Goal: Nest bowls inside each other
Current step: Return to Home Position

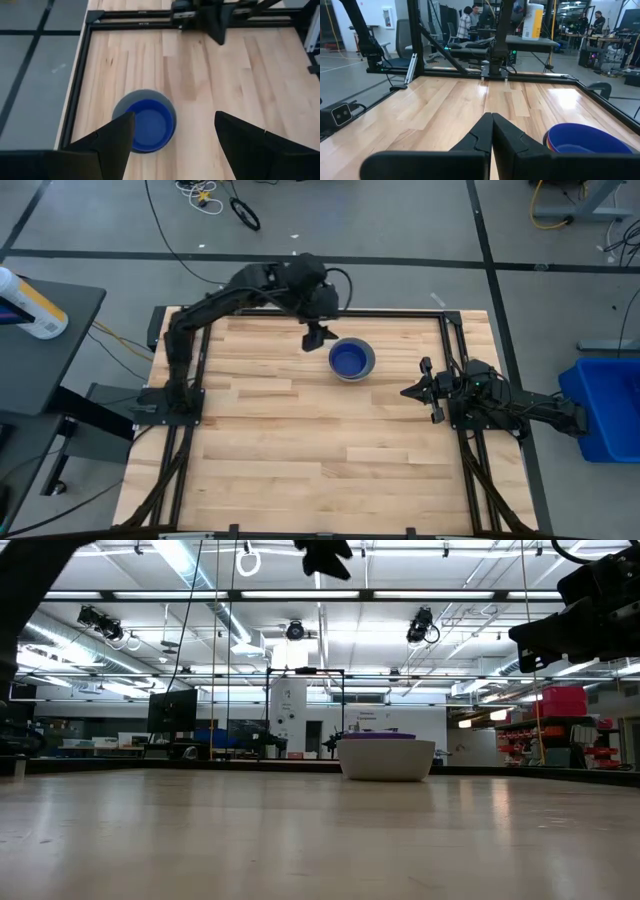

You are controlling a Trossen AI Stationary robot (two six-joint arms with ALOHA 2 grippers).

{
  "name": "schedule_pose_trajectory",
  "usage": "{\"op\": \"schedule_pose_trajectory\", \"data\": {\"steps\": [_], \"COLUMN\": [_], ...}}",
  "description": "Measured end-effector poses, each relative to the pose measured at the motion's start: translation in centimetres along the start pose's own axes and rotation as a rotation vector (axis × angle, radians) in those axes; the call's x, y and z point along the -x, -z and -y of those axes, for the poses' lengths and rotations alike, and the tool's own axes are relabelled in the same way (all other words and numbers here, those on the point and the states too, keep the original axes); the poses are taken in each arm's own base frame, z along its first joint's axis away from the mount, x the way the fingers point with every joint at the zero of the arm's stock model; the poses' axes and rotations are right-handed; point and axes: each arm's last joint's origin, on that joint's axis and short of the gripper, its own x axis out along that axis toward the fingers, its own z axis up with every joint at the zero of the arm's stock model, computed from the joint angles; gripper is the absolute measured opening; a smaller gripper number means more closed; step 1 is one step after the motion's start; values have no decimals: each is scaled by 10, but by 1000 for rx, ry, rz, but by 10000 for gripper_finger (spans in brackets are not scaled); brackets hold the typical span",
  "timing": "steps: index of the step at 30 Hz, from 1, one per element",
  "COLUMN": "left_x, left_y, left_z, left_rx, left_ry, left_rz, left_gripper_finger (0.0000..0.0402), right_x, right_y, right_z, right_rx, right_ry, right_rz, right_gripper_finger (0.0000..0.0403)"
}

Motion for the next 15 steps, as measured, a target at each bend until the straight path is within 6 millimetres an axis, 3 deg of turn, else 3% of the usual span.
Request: {"op": "schedule_pose_trajectory", "data": {"steps": [3, 7, 10, 15], "left_x": [18, 37, 39, 26], "left_y": [5, 35, 77, 162], "left_z": [16, 39, 58, 96], "left_rx": [-11, 0, 50, 113], "left_ry": [-36, -49, -76, -127], "left_rz": [33, 161, 340, 597], "left_gripper_finger": [281, 281, 281, 281], "right_x": [0, 0, 0, 0], "right_y": [0, 0, 0, 0], "right_z": [0, 0, 0, 0], "right_rx": [0, 0, 0, 0], "right_ry": [0, 0, 0, -1], "right_rz": [0, 0, 0, 0], "right_gripper_finger": [12, 12, 12, 12]}}
